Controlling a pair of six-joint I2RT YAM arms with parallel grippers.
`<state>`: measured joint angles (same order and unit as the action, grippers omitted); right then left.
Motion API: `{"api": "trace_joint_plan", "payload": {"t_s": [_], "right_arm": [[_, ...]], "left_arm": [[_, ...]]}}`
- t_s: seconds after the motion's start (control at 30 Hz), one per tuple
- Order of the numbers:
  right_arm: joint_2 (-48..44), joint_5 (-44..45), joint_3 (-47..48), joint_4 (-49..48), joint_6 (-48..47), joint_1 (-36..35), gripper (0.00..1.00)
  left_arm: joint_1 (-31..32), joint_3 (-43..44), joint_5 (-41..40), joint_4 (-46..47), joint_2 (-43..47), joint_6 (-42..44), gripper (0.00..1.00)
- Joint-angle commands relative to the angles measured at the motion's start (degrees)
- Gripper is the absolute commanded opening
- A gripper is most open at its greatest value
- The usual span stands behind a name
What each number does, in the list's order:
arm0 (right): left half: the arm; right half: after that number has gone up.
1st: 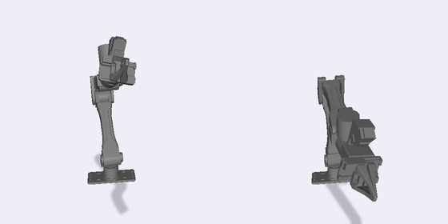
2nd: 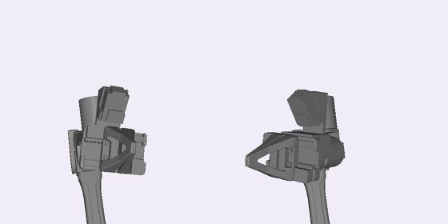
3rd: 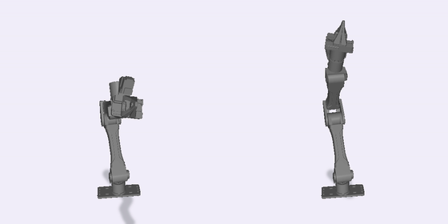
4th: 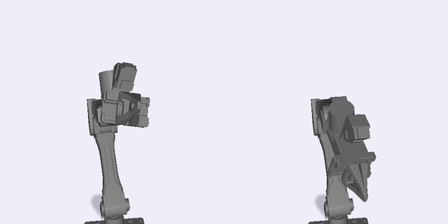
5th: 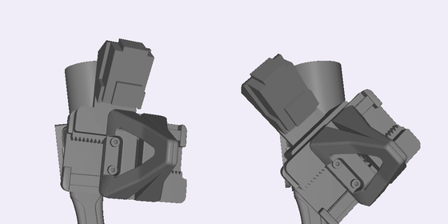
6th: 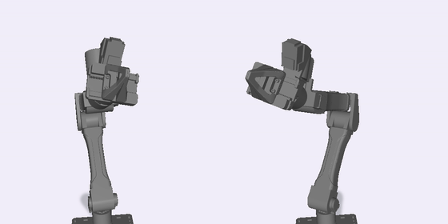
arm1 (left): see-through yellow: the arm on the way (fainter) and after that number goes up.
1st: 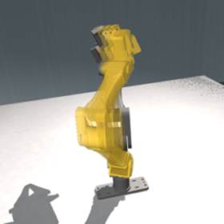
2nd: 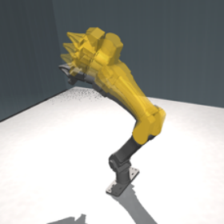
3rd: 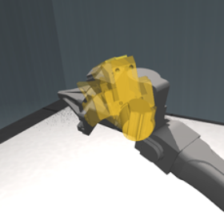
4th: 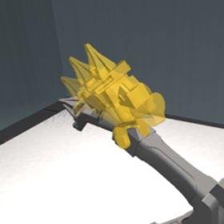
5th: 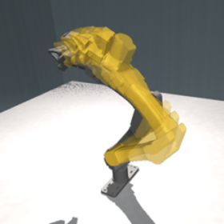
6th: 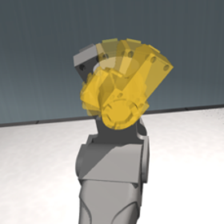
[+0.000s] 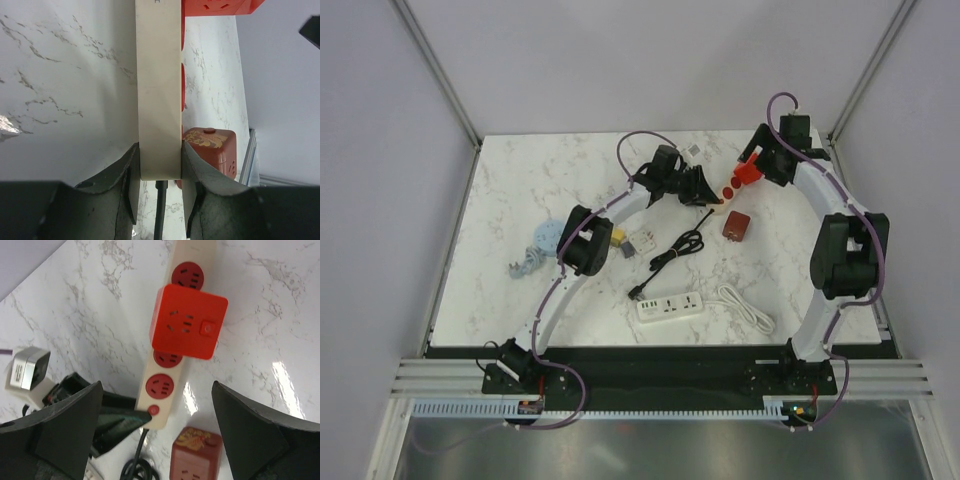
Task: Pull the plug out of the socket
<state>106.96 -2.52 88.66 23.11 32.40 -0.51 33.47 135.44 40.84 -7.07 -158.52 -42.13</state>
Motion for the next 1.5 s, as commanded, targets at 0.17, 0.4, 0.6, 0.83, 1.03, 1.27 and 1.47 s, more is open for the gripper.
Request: {"api": "trace_joint_plan", "payload": {"t_s": [0.17,0.4,0.6,0.83,1.03,1.27,1.47], "right_arm": [[9.9,5.2,7.9,1.1,4.1,0.2,0.98],[14.2,7.3,11.1,1.8,4.2,0.2,0.98],[19.8,3.3,13.8,0.6,4.2,3.1,0.76],[17.7,1.2,10.0,-2.2,4.6,3.1,0.21],[13.6,-2.3,3.4,-4.7,6.7,3.1,0.00],[8.2,-5.0,-4.4,-8.7,8.7,2.6,0.00],[5.6,-6.5,-5.1,-9.3,10.0,1.8,0.00]], "left_arm": [[1.6,-1.1,3.1,2.5,3.2,3.4,0.02],[1.7,-1.4,2.8,2.1,3.4,3.9,0.02],[1.7,-1.6,2.8,2.1,3.7,5.0,0.02],[1.2,1.5,1.7,2.1,2.3,5.0,0.35],[1.2,4.1,1.6,4.2,0.6,2.8,0.66],[1.3,8.3,1.6,6.4,-3.2,-0.2,0.68],[1.8,8.5,1.5,6.5,-4.5,-1.1,0.66]]}}
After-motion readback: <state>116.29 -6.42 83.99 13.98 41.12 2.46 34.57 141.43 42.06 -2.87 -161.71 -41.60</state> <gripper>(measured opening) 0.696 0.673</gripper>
